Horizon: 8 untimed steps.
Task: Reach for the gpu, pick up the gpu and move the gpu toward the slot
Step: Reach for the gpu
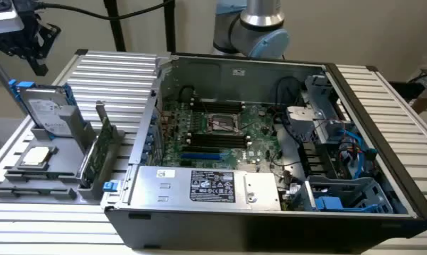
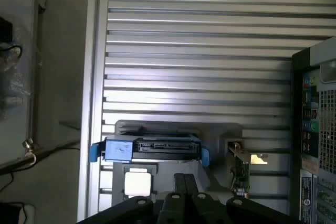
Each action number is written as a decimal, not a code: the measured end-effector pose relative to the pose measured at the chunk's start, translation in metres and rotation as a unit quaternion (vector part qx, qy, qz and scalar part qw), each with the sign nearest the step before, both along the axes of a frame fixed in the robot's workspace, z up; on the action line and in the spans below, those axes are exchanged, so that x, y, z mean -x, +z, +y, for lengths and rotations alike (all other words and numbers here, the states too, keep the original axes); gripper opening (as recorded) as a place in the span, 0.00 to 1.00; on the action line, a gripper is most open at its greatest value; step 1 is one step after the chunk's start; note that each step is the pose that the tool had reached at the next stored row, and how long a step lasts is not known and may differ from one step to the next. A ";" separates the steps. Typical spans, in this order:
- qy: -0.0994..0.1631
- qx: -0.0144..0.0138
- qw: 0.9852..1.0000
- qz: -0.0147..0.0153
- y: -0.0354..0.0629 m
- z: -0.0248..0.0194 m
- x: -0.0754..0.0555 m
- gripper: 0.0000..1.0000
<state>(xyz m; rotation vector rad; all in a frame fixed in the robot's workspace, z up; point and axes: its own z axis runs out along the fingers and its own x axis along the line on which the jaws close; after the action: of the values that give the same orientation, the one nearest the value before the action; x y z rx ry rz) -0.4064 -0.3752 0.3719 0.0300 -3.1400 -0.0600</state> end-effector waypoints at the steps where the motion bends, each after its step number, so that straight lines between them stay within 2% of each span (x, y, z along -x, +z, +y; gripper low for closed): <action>1: 0.000 0.000 1.000 0.000 0.0000 0.0000 0.000 0.11; 8: 0.000 0.000 1.000 0.000 0.0000 0.0000 0.000 0.11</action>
<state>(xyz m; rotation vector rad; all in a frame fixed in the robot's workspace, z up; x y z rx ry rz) -0.4064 -0.3752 0.3719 0.0300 -3.1400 -0.0600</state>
